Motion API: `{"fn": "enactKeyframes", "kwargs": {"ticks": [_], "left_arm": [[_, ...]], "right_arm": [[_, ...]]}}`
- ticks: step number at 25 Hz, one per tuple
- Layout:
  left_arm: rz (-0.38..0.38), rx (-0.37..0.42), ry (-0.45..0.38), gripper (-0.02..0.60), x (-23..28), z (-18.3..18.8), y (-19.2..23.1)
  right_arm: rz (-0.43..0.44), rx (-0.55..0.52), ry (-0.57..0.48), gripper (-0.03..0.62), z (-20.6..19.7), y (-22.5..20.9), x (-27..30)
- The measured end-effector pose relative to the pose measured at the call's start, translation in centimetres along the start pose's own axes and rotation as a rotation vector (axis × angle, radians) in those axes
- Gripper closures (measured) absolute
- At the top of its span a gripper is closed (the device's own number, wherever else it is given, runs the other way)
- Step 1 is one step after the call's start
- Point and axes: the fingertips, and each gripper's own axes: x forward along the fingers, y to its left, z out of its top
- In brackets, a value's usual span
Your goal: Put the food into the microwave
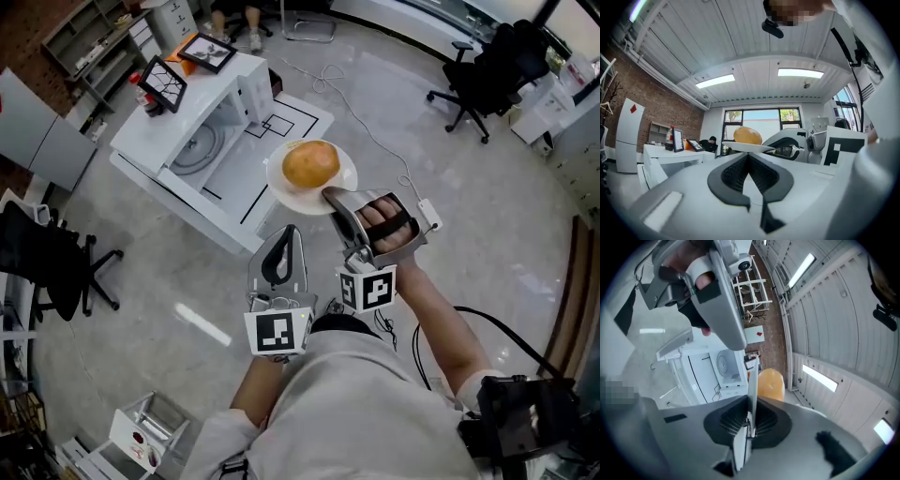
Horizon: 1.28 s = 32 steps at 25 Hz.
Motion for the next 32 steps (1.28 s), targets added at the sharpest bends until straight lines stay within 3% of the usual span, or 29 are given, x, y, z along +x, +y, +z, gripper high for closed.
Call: {"fn": "enactKeyframes", "kwargs": {"ticks": [8, 16, 22, 25, 29, 32], "left_arm": [[-0.11, 0.021, 0.033, 0.574, 6.4, -2.5, -7.5], [-0.1, 0.02, 0.097, 0.574, 11.4, -6.2, -9.1], [-0.014, 0.013, 0.105, 0.574, 17.2, -8.7, -6.3], [0.087, 0.024, 0.117, 0.574, 20.1, -9.4, -3.5], [0.202, -0.051, 0.146, 0.574, 22.6, -10.2, 0.1], [0.275, -0.028, 0.158, 0.574, 23.2, -11.2, 3.0]], "right_arm": [[0.009, 0.04, 0.124, 0.566, -10.1, 1.1, -2.9], [0.046, 0.017, 0.116, 0.566, -14.8, 2.6, -0.3], [0.076, -0.047, 0.039, 0.566, -17.4, 2.8, 5.9], [0.107, -0.069, -0.031, 0.566, -17.9, 2.4, 9.7], [0.138, -0.119, -0.138, 0.566, -17.6, 2.1, 14.3], [0.142, -0.135, -0.213, 0.566, -16.2, 2.5, 17.5]]}}
